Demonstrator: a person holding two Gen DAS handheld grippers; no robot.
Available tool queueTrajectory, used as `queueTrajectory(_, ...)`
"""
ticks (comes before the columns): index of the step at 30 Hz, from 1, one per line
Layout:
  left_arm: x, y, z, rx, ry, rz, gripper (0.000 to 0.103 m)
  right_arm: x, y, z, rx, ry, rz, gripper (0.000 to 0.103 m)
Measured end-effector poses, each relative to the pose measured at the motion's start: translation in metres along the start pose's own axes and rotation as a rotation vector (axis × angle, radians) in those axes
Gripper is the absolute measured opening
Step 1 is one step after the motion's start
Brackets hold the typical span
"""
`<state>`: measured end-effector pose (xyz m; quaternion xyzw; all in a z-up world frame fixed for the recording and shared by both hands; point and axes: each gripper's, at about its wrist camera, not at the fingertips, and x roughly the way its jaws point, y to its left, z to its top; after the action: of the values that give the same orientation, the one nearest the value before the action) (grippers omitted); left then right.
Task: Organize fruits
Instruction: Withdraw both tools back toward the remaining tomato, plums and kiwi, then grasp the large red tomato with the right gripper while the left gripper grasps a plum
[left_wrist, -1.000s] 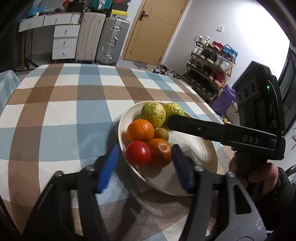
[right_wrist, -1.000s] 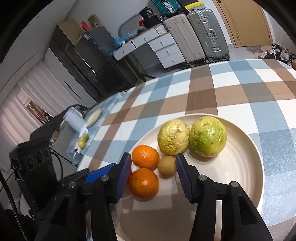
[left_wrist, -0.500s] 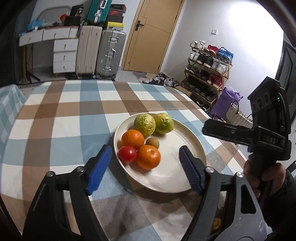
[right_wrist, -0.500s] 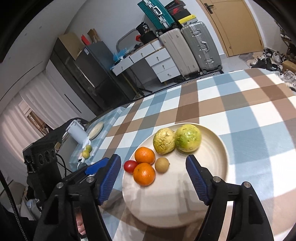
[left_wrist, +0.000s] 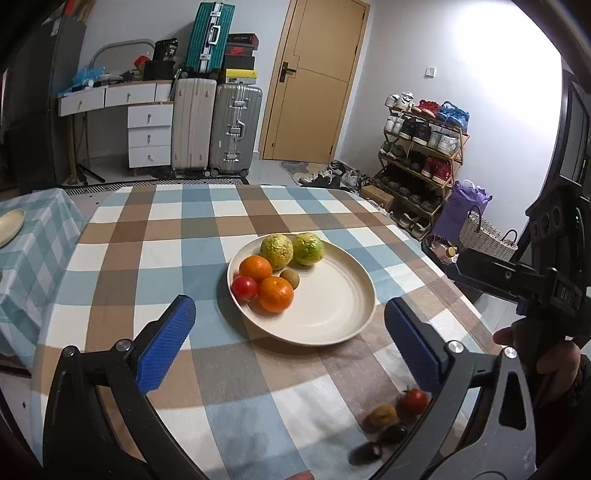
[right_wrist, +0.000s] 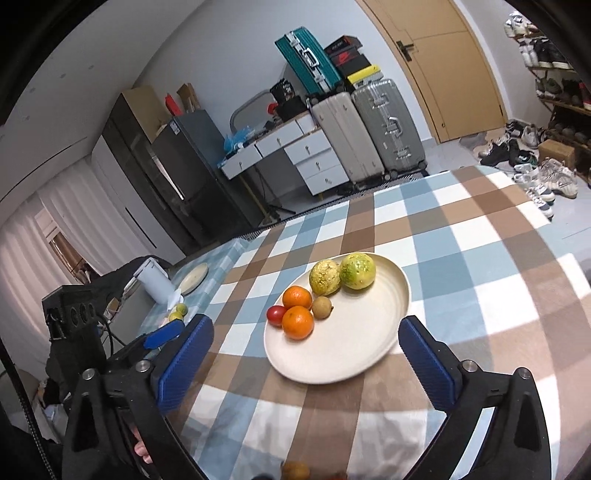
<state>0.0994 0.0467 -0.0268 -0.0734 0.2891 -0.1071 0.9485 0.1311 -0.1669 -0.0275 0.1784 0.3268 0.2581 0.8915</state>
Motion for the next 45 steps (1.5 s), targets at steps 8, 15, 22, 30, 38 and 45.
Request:
queueTrajectory(8,-0.039,-0.034,-0.017,0.043,-0.021,0.055,0.102,-0.035,0.016,-0.028,-0.05,-0.021,-0.043,0.103)
queueTrajectory(15,-0.05,-0.051,-0.033,0.035,0.009,0.045,0.102,-0.058,0.024,-0.052,-0.059,-0.027,-0.045,0.103)
queueTrajectory(22,-0.05,-0.056,-0.059,0.004,0.051,0.026,0.102,-0.067,0.029,-0.074,-0.1,0.006,-0.069,0.103)
queueTrajectory(30,-0.028,-0.046,-0.089,-0.028,0.124,0.02,0.102,-0.058,0.021,-0.1,-0.086,0.066,-0.102,0.103)
queueTrajectory(38,-0.009,-0.031,-0.104,-0.058,0.176,0.013,0.102,-0.033,0.005,-0.118,-0.055,0.148,-0.109,0.103)
queueTrajectory(45,0.003,-0.025,-0.111,-0.068,0.206,0.001,0.102,-0.015,-0.005,-0.124,-0.031,0.197,-0.109,0.089)
